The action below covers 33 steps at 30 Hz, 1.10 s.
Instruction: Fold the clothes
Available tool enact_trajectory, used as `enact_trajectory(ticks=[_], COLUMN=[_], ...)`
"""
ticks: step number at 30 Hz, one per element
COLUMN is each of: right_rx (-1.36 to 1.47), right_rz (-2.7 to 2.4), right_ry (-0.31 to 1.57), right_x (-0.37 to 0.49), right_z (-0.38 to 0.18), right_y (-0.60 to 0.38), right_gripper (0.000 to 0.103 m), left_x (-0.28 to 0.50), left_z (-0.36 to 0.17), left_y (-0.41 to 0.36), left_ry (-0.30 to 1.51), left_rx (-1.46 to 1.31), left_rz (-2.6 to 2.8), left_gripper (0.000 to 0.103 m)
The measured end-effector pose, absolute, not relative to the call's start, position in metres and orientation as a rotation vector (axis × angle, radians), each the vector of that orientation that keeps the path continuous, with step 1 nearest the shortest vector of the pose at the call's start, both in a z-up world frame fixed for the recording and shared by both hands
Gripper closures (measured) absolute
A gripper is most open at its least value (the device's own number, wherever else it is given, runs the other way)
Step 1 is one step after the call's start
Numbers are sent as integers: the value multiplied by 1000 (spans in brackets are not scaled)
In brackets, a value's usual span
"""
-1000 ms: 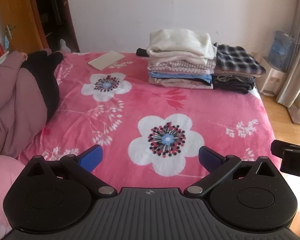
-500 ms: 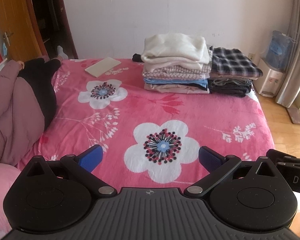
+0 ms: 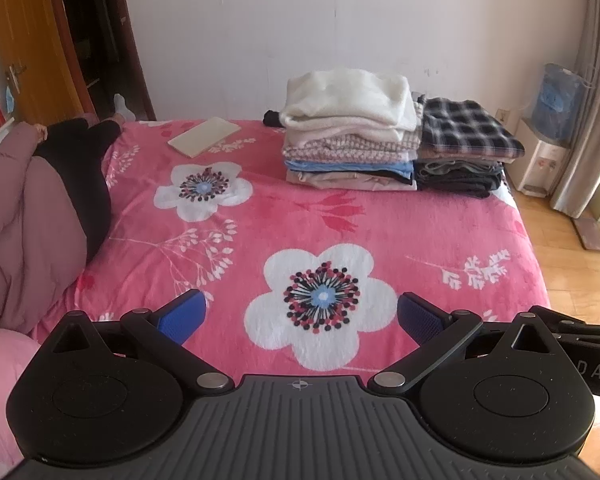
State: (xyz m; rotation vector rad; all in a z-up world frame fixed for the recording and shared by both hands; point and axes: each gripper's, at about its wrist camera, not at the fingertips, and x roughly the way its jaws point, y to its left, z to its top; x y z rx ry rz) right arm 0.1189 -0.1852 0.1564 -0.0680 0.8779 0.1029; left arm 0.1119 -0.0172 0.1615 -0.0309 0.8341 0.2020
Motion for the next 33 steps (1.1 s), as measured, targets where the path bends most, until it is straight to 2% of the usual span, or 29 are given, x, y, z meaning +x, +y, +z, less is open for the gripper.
enact_trajectory(ticks=[33], right_rx=[-81], right_rz=[117], right_ry=[885], right_x=[117], right_z=[155], right_y=[-181], right_gripper=[0], left_x=[110], left_z=[158], left_y=[-12], left_ry=[857], left_rx=[-55], left_rz=[220], left_gripper=[0])
